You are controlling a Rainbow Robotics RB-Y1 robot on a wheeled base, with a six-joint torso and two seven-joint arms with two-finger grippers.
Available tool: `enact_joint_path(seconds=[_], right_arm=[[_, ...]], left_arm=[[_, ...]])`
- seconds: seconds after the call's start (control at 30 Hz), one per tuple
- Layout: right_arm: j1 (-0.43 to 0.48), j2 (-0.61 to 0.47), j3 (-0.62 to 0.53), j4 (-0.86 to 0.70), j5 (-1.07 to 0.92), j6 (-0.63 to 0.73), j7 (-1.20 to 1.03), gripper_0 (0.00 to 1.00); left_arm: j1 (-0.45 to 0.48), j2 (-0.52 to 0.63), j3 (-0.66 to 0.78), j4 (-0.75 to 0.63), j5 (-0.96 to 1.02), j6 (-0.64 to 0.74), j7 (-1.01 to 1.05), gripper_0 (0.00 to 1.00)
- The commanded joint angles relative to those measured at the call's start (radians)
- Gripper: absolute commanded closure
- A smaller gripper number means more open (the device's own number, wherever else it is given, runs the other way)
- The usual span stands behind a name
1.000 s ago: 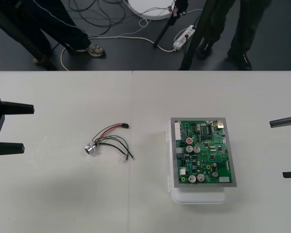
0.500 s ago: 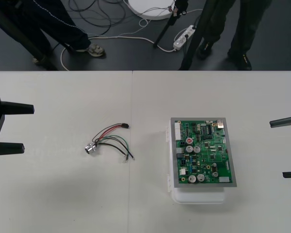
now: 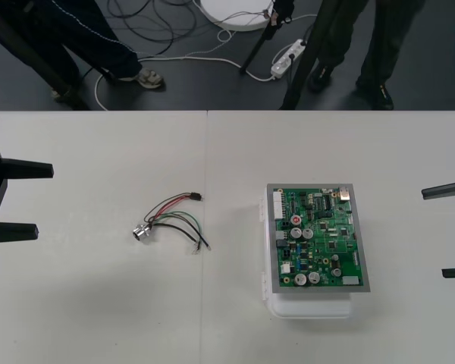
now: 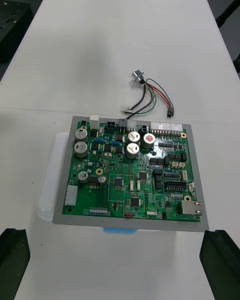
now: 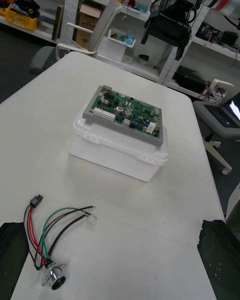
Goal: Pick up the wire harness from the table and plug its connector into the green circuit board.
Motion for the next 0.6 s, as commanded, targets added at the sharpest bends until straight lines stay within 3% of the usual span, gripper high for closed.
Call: enact_joint_path(seconds=[0.03,0.47,0.5,0.57,0.6], right_arm=[[0.009,-0.04,-0.035,-0.02,0.005,-0.008,-0.037,0.0],[0.009,-0.04,-0.035,-0.02,0.005,-0.008,-0.037,0.0],[0.054,0.006,0.014,-0.01,0.014,-0.014,-0.037,0.0],[0.06,0.014,0.028,-0.008,0.018,-0.014,-0.035,0.0],[0.051,0.009,0.028,-0.008,0.02,-0.014,-0.035,0.0]], left_arm=[[-0.035,0.047,-0.01,-0.027,0.0,-0.038,-0.038,0.0],[-0.035,0.047,-0.01,-0.027,0.0,-0.038,-0.038,0.0],[-0.035,0.047,-0.01,-0.027,0.0,-0.038,-0.038,0.0],[-0.035,0.047,-0.01,-0.027,0.0,-0.038,-0.038,0.0],[0.013,-0.009,-0.05,-0.009,-0.025,-0.038,-0.038,0.0]])
